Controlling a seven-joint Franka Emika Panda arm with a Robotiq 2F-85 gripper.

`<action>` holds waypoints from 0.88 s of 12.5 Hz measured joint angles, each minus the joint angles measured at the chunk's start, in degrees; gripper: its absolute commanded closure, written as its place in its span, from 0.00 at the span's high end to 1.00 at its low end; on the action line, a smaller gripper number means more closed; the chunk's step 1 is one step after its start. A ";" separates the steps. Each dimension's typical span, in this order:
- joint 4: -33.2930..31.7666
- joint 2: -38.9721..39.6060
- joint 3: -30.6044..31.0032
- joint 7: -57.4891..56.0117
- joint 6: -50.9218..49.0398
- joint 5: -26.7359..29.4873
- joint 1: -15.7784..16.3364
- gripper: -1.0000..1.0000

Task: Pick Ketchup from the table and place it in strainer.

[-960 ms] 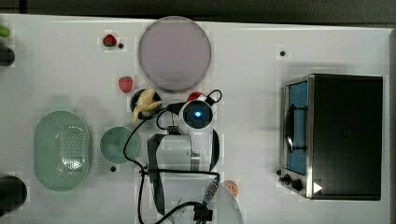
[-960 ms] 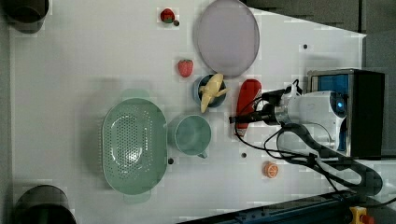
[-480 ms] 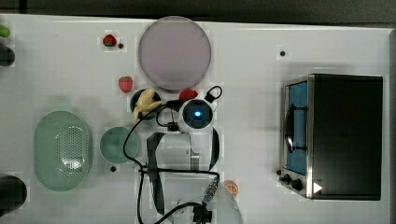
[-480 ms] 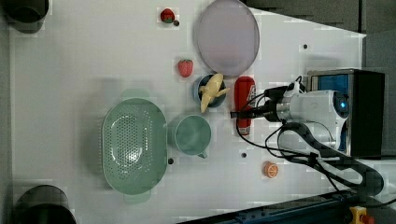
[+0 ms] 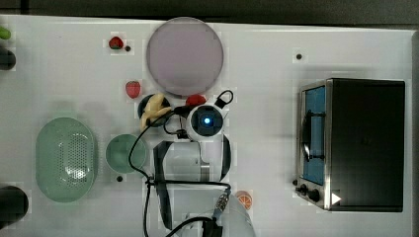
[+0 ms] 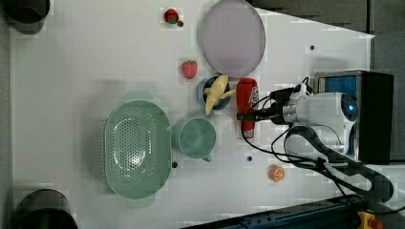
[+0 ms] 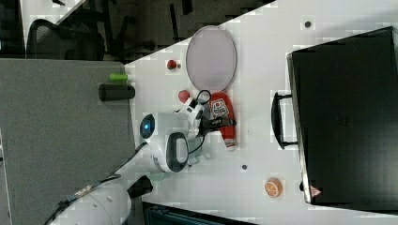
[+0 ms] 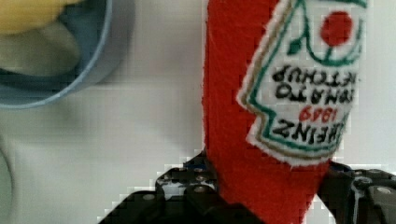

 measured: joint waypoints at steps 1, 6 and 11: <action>0.00 -1.22 -0.22 0.06 -1.73 0.13 0.29 0.61; 1.01 -17.04 1.32 0.59 -19.81 0.32 -0.18 0.61; 9.18 -30.78 5.68 6.46 -33.99 0.58 0.15 0.61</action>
